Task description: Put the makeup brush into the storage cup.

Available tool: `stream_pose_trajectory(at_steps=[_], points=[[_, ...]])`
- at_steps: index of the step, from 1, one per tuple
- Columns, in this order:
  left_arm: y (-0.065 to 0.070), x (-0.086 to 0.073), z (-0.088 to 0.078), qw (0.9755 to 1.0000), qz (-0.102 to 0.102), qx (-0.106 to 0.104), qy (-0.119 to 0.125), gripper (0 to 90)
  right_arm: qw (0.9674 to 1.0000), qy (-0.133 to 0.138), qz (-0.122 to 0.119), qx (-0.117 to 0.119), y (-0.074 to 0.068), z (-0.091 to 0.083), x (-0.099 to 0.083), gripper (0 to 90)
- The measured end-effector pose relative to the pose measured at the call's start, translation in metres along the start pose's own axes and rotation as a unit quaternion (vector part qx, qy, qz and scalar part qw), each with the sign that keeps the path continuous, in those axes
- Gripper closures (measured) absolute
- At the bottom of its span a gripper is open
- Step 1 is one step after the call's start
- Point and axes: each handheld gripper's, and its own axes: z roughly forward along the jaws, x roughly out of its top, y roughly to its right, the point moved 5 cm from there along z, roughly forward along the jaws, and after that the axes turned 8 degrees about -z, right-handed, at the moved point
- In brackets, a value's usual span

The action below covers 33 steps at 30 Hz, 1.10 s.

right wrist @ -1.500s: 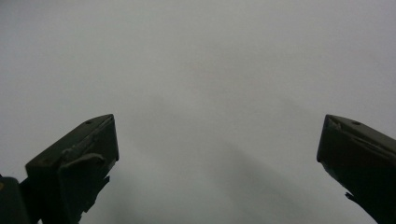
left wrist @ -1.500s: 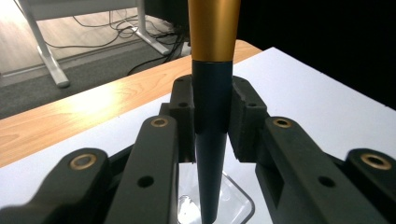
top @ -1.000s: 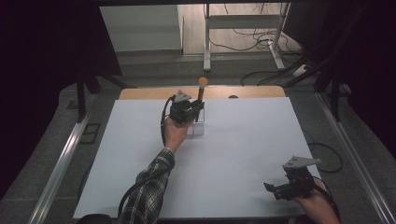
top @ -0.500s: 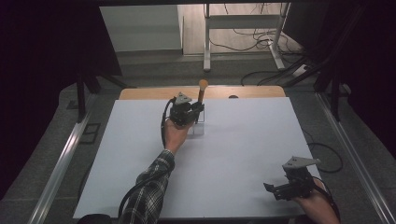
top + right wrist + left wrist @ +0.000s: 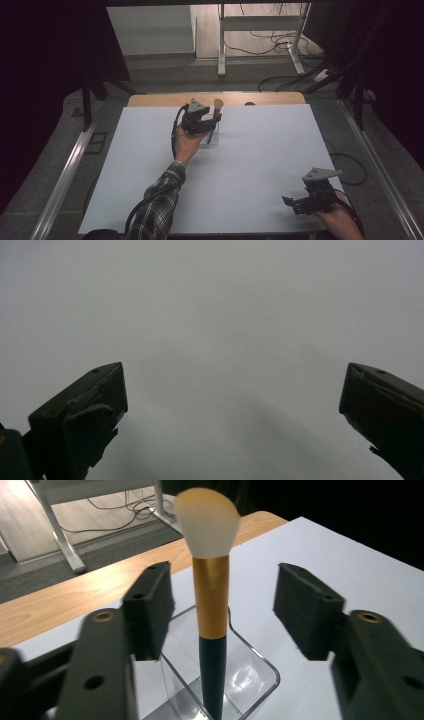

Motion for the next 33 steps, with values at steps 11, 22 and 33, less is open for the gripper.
stream_pose_trajectory(at_steps=[11,22,33], points=[[-0.0036,0.0025,-0.0045,0.9994,0.002,-0.029,-0.018,23.4,1.0,0.0,-0.002,-0.002,0.0002,0.0,0.0001,0.0],[-0.0019,0.0022,-0.0051,0.9988,0.013,-0.033,-0.033,14.8,1.0,0.005,0.002,0.003,0.0004,-0.0009,0.0004,0.0],[-0.0011,0.0028,-0.0103,0.9966,0.007,-0.065,-0.05,7.3,1.0,0.005,0.005,0.004,0.0007,-0.0011,0.0004,0.0]])
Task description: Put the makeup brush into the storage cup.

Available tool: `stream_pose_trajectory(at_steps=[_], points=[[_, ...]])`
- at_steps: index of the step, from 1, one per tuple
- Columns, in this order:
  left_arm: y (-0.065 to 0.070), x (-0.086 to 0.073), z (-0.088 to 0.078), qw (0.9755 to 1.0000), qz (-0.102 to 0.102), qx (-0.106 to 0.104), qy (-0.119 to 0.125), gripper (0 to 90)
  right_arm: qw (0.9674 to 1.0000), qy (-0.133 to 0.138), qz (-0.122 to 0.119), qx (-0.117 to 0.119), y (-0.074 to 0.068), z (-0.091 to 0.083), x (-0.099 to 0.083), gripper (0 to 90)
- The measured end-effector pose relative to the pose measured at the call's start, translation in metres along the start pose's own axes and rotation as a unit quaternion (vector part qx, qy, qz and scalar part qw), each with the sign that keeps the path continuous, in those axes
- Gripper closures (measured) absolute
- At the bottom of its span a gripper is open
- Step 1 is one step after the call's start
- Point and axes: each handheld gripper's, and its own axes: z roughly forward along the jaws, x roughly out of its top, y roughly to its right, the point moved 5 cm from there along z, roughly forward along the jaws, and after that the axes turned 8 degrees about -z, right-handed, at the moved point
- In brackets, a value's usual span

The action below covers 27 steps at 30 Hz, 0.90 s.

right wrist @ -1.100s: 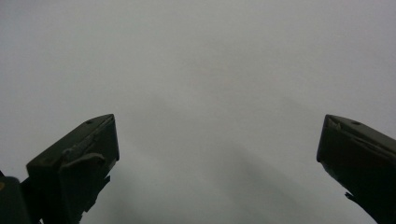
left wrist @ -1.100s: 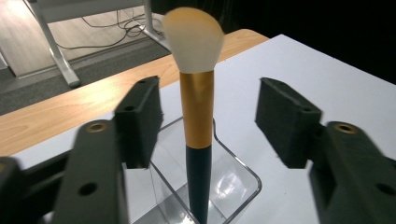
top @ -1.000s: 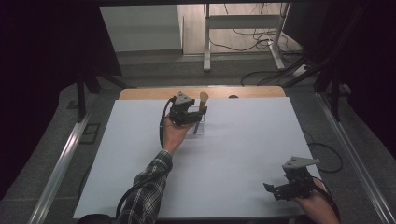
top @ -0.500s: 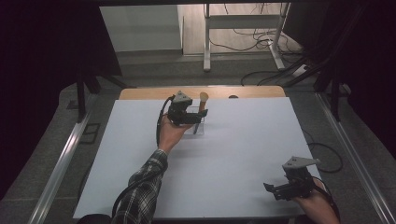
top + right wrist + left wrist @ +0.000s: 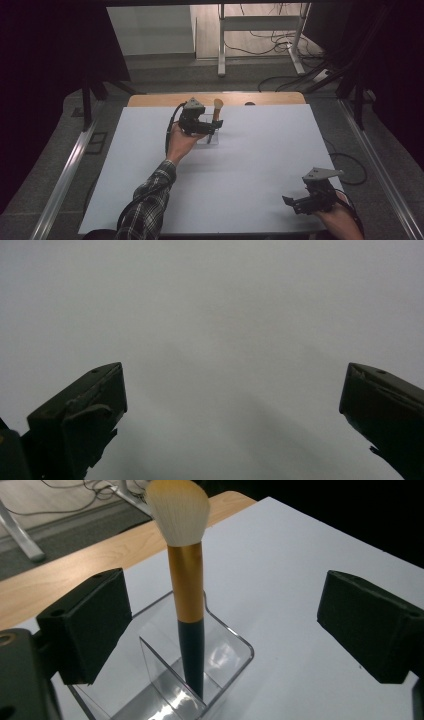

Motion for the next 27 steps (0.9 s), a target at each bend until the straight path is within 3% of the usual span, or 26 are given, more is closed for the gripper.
stream_pose_trajectory(at_steps=[16,21,24,27], points=[[0.005,-0.007,-0.006,0.9985,0.027,-0.013,-0.047,3.2,1.0,-0.003,-0.002,-0.002,0.0,0.001,0.0,0.0],[0.009,-0.01,-0.01,0.9971,0.054,-0.011,-0.052,2.3,1.0,-0.002,-0.003,-0.003,0.0,0.001,0.0,0.0],[0.01,-0.013,-0.012,0.9966,0.059,-0.012,-0.057,1.1,1.0,-0.003,-0.002,-0.003,0.0,0.001,0.0,0.0],[0.011,-0.015,-0.015,0.9969,0.051,-0.024,-0.055,0.6,1.0,-0.002,-0.002,-0.005,0.0,0.001,0.0,0.0]])
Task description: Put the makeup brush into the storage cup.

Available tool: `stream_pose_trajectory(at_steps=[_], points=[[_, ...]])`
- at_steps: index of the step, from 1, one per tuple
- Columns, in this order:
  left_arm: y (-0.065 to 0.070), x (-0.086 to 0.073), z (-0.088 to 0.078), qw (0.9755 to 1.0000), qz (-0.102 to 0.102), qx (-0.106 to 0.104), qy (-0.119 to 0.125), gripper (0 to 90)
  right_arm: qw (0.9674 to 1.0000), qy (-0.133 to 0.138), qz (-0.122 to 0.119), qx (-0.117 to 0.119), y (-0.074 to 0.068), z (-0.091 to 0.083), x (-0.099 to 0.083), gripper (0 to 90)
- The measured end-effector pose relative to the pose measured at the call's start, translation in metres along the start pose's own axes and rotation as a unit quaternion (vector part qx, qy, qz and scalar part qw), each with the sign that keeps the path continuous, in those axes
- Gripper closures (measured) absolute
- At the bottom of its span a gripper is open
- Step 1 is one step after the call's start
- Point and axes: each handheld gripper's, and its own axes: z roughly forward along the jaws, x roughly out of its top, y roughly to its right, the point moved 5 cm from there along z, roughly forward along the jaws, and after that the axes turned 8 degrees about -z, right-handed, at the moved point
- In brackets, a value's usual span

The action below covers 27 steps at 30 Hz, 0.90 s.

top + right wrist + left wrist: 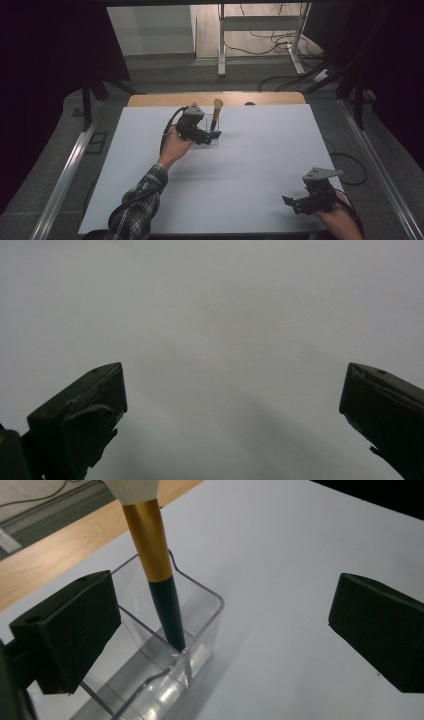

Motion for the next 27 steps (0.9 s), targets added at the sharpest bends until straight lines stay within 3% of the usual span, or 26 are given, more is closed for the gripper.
stream_pose_trajectory(at_steps=[7,27], points=[[0.0,-0.006,-0.007,0.9999,-0.01,-0.012,0.001,0.5,1.0,-0.001,0.001,0.0,0.0,0.0,0.0,0.0],[0.004,-0.027,-0.022,0.9999,-0.01,-0.008,-0.007,0.0,1.0,-0.003,-0.001,-0.002,0.0,0.0,0.0,0.0]])
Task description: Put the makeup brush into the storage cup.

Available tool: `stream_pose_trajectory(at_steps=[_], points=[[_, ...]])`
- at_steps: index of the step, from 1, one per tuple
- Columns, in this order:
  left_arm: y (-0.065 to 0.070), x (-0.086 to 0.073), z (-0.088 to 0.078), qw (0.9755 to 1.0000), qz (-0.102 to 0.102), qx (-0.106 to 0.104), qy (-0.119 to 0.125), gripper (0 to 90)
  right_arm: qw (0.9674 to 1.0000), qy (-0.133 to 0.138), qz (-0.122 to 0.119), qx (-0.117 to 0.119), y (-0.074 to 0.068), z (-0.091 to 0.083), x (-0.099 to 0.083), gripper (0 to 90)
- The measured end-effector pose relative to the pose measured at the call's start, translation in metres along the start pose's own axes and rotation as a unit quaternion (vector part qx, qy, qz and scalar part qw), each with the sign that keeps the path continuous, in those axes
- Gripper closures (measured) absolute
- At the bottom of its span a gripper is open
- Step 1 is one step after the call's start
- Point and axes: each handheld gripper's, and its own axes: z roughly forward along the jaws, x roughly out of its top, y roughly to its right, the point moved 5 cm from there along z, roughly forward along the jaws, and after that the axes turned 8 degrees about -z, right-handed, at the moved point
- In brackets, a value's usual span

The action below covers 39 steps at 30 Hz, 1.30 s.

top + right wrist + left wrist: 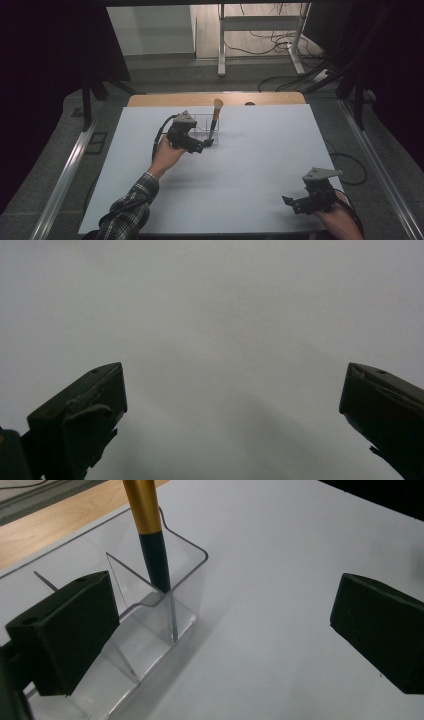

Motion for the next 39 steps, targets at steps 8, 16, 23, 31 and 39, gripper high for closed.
stream_pose_trajectory(at_steps=[8,16,23,31,39], points=[[0.003,-0.005,-0.002,1.0,0.004,-0.001,-0.004,0.0,1.0,0.001,0.0,-0.001,0.0,-0.001,0.0,0.0],[0.003,-0.009,-0.005,1.0,0.005,0.003,-0.006,0.0,1.0,0.007,0.004,-0.005,0.001,-0.002,0.001,0.0],[0.001,-0.015,-0.01,0.9999,0.004,0.009,-0.01,0.0,0.9999,0.008,0.004,-0.006,0.002,-0.002,0.001,0.0],[0.001,-0.021,-0.014,0.9998,0.002,0.012,-0.017,0.0,1.0,0.008,0.004,-0.005,0.001,-0.002,0.001,0.0],[0.002,-0.026,-0.021,0.9997,0.001,0.01,-0.021,0.0,1.0,0.006,0.003,-0.005,0.001,-0.002,0.001,0.0]])
